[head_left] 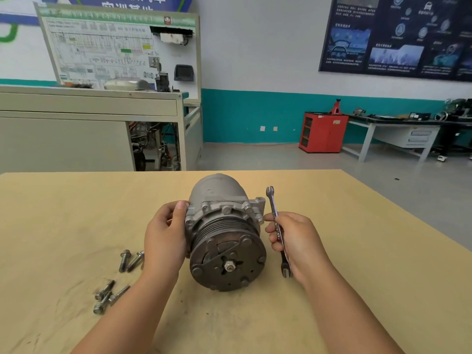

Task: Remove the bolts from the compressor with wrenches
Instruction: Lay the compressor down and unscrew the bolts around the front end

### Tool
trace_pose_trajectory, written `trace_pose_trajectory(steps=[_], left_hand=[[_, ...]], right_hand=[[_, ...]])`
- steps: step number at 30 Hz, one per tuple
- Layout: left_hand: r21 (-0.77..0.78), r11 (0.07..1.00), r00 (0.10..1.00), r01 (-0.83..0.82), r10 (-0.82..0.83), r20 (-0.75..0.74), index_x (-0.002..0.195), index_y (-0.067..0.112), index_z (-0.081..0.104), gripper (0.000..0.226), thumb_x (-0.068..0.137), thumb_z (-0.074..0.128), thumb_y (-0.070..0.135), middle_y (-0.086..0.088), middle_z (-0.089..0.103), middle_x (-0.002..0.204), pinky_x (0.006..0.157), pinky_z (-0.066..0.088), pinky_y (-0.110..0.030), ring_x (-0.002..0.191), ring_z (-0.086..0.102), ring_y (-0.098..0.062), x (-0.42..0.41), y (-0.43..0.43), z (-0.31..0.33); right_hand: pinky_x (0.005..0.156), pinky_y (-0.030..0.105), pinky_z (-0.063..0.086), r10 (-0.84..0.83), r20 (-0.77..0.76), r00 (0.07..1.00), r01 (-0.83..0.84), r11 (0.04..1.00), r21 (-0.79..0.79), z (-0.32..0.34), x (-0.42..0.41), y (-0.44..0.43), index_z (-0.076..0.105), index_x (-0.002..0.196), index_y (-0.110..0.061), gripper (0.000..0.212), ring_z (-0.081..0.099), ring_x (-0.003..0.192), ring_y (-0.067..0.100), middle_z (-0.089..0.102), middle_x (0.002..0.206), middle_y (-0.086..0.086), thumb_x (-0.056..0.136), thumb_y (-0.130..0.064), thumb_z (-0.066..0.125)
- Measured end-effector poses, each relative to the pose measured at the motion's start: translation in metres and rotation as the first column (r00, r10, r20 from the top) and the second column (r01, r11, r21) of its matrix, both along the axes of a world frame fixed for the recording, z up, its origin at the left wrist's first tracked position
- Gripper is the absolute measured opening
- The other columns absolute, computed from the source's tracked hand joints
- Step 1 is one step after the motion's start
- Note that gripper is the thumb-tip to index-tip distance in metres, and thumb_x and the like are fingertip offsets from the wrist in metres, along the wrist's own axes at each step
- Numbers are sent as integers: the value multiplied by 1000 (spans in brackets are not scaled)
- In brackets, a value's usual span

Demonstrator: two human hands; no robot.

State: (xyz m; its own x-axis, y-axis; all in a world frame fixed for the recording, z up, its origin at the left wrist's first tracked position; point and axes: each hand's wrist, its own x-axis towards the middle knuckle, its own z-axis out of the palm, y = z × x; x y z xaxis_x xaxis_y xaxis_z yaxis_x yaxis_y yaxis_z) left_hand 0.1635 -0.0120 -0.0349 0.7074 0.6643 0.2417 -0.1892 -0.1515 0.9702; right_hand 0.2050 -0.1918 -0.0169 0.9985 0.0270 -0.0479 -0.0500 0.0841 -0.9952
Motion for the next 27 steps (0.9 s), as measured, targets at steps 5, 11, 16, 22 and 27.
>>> trace_pose_trajectory(steps=[5,11,16,22,27], left_hand=[[23,1000,1000,-9,9,1,85,35,63,21,97,46,34,13,66,85,54,41,-19,80,60,-3,-3,-2,1],[9,998,995,-56,55,86,102,31,56,14,97,43,32,16,59,98,65,43,-24,84,57,6,-8,-10,6],[244,959,972,-143,90,217,109,33,49,19,93,41,34,19,53,109,88,37,-22,108,50,-4,-23,-25,19],[451,892,921,-23,-157,357,81,31,51,16,88,38,38,10,57,73,58,40,-16,65,53,-7,-57,-65,28],[287,865,893,411,-446,65,53,18,60,49,80,44,55,3,59,47,45,36,-14,39,46,-4,-68,-84,28]], right_hand=[[39,18,39,21,30,999,-24,994,103,17,-2,-14,62,83,-1,15,48,46,10,53,62,7,90,3,50],[43,18,48,230,-12,973,-226,965,130,44,0,-31,63,92,5,10,60,46,10,63,55,5,88,-3,57],[39,17,44,320,-52,946,-299,924,238,36,-8,-33,65,76,-4,9,56,43,8,62,55,5,80,-10,59],[37,13,39,530,-80,844,-485,818,308,29,-24,-23,70,62,-10,13,50,40,7,57,55,2,63,-21,65],[38,17,37,548,-98,831,-501,813,296,26,-31,-18,63,76,-6,17,49,37,8,55,48,0,68,-21,61]])
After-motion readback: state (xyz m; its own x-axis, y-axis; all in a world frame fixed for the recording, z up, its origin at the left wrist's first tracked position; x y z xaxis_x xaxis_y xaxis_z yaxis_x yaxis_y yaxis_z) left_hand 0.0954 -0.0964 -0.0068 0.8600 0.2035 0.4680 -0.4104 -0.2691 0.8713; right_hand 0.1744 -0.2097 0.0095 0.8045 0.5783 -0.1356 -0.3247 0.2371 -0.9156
